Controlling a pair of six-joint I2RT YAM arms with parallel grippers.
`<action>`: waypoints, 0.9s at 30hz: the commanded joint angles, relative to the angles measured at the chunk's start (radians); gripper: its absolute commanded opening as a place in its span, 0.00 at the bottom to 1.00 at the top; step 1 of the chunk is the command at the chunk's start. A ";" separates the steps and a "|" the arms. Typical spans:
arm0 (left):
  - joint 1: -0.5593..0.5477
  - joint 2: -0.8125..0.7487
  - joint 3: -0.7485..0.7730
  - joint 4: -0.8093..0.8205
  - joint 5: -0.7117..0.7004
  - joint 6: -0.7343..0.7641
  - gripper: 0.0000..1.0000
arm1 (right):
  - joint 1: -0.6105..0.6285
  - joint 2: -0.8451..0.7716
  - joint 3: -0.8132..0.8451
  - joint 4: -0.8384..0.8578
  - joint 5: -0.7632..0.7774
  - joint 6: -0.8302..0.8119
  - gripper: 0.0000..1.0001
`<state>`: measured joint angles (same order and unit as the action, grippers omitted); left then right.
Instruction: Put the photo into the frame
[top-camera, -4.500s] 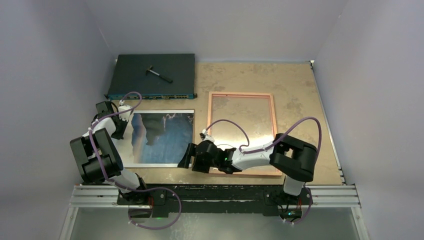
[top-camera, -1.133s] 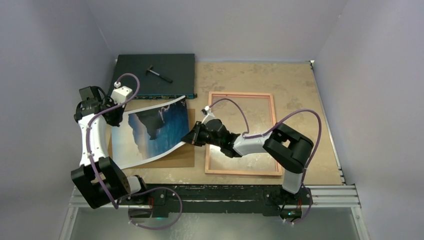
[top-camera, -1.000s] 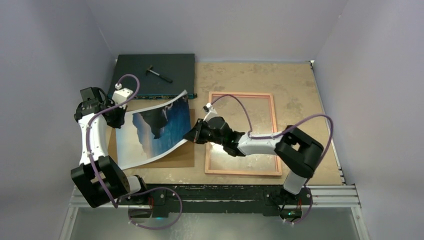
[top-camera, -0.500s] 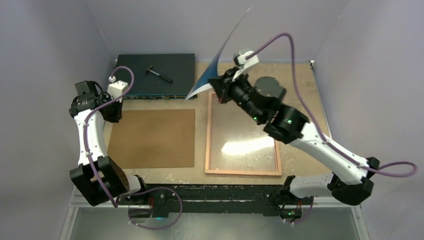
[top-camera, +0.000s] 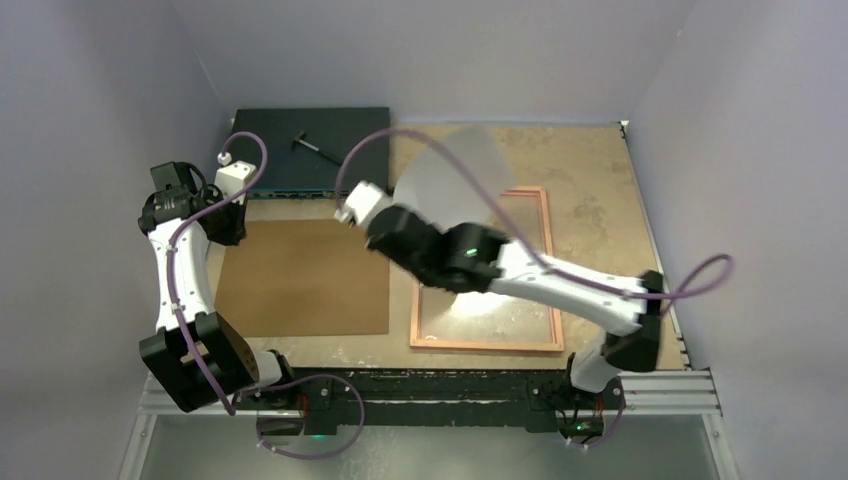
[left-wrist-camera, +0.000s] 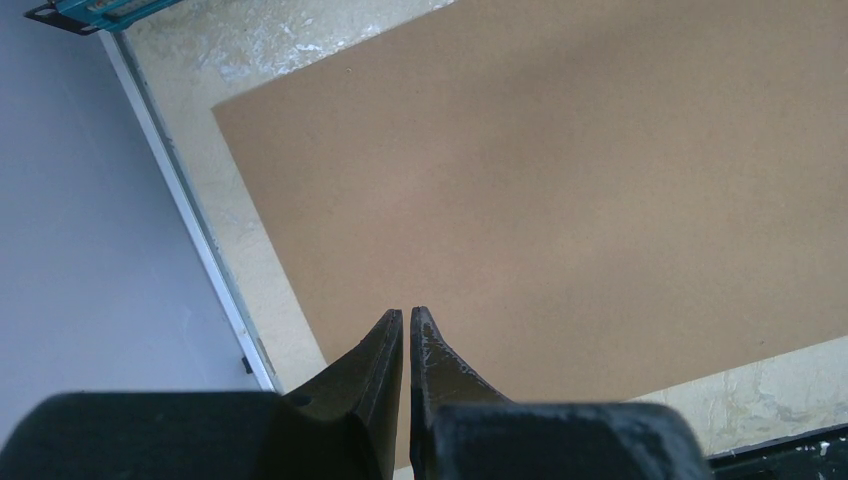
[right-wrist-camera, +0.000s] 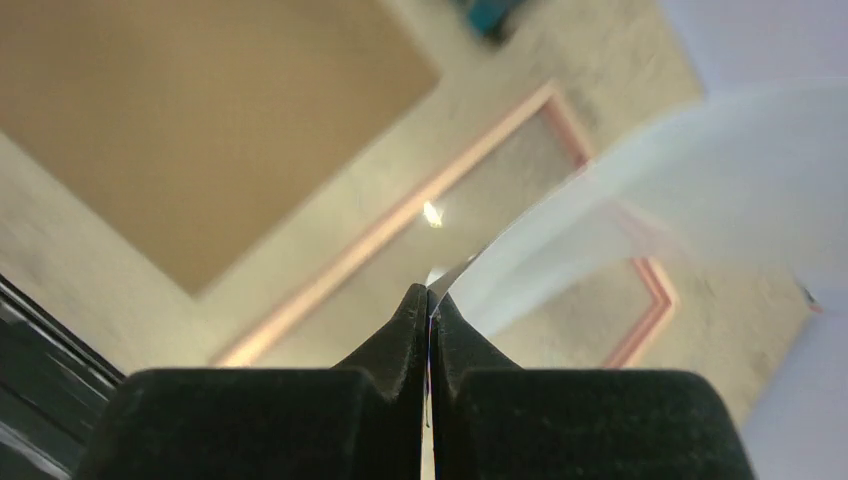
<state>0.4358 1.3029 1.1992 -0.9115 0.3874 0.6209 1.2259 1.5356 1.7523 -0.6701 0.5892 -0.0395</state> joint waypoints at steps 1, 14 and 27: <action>-0.003 -0.006 0.014 -0.008 0.029 -0.003 0.05 | 0.097 0.094 -0.056 -0.248 0.182 0.024 0.00; -0.004 -0.014 0.006 -0.015 0.038 0.008 0.05 | 0.295 0.244 -0.083 -0.021 0.185 -0.149 0.00; -0.006 -0.005 -0.026 -0.038 0.070 0.037 0.06 | 0.326 0.179 -0.276 -0.053 0.068 0.023 0.00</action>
<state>0.4358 1.3029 1.1912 -0.9192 0.4000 0.6331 1.5501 1.8099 1.5497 -0.6994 0.6956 -0.1162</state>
